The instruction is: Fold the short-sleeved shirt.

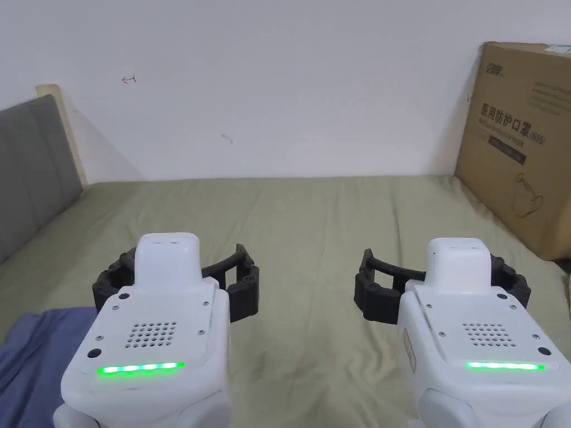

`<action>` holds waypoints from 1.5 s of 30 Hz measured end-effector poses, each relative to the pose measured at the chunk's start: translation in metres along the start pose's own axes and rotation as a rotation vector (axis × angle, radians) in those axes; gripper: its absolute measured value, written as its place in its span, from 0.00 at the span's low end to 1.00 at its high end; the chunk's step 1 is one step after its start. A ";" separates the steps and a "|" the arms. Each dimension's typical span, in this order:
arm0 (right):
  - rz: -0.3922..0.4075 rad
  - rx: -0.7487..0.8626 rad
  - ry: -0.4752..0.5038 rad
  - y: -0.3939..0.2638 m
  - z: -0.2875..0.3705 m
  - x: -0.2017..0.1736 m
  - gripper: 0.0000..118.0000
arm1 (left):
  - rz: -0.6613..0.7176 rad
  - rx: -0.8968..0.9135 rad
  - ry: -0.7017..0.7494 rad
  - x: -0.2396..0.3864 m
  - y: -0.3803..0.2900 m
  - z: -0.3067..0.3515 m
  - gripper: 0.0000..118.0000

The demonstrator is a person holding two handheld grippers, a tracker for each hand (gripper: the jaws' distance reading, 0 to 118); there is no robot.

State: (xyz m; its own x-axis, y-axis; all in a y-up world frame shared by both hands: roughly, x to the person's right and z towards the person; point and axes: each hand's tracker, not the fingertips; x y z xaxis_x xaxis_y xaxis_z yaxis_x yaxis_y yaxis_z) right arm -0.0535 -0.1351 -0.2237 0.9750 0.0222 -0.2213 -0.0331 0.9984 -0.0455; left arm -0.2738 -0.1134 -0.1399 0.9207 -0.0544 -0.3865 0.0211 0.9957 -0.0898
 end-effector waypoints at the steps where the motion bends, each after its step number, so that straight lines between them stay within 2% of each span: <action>1: 0.002 0.000 0.004 0.000 0.000 0.000 1.00 | 0.002 -0.001 0.002 0.000 0.000 0.000 0.89; 13: 0.011 -0.033 0.028 -0.002 -0.002 -0.003 1.00 | 0.013 -0.004 -0.003 -0.001 -0.001 0.000 0.89; 21: -0.026 -0.017 0.016 0.002 0.003 0.000 1.00 | 0.018 -0.019 0.003 -0.002 -0.003 0.000 0.89; 30: -0.021 -0.021 -0.008 0.000 0.004 0.003 1.00 | 0.003 -0.018 0.013 -0.001 -0.003 0.002 0.89; 38: 0.050 -0.030 -0.020 -0.005 0.003 -0.002 1.00 | -0.019 -0.019 0.025 0.001 -0.005 0.003 0.89; 45: 0.035 -0.058 0.004 -0.006 0.000 -0.002 1.00 | -0.021 -0.016 0.020 0.001 -0.004 0.003 0.89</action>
State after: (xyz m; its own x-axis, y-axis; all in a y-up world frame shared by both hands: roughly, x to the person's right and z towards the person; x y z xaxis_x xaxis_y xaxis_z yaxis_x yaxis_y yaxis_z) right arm -0.0557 -0.1415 -0.2233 0.9720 0.0563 -0.2281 -0.0796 0.9923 -0.0944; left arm -0.2721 -0.1173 -0.1369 0.9121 -0.0766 -0.4028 0.0335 0.9930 -0.1130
